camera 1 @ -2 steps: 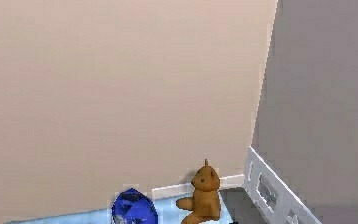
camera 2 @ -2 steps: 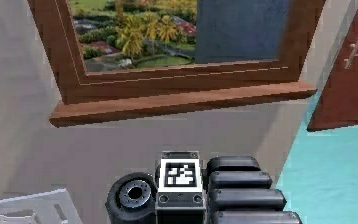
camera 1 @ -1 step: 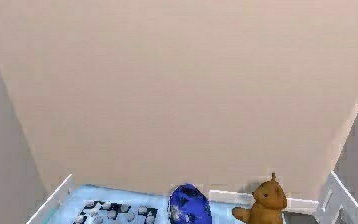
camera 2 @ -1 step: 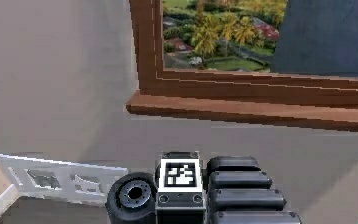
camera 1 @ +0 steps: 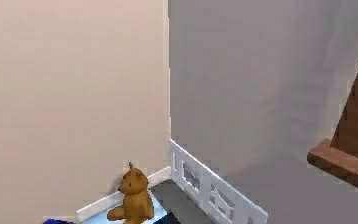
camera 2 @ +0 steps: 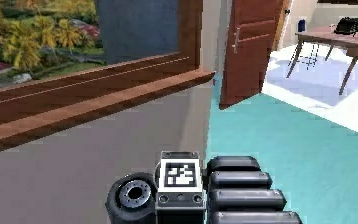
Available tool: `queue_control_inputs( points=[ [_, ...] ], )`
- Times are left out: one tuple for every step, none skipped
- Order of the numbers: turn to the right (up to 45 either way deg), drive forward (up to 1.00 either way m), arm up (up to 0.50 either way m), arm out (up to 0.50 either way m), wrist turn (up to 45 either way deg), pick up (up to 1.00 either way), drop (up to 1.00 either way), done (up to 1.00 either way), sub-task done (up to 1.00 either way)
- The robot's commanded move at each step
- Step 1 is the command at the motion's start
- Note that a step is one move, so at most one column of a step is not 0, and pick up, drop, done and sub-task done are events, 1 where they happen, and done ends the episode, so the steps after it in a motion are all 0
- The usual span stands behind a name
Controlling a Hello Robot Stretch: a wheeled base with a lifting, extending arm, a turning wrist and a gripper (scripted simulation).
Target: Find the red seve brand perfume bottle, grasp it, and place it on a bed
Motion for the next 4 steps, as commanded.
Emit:
queue_control_inputs(
  points=[
    [42.0,0.00,0.00,0.00,0.0,0.00,0.00,0.00,0.00],
    [0.0,0.15,0.00,0.00,0.0,0.00,0.00,0.00,0.00],
    [-45.0,0.00,0.00,0.00,0.0,0.00,0.00,0.00,0.00],
    [-45.0,0.00,0.00,0.00,0.0,0.00,0.00,0.00,0.00]
  ],
)
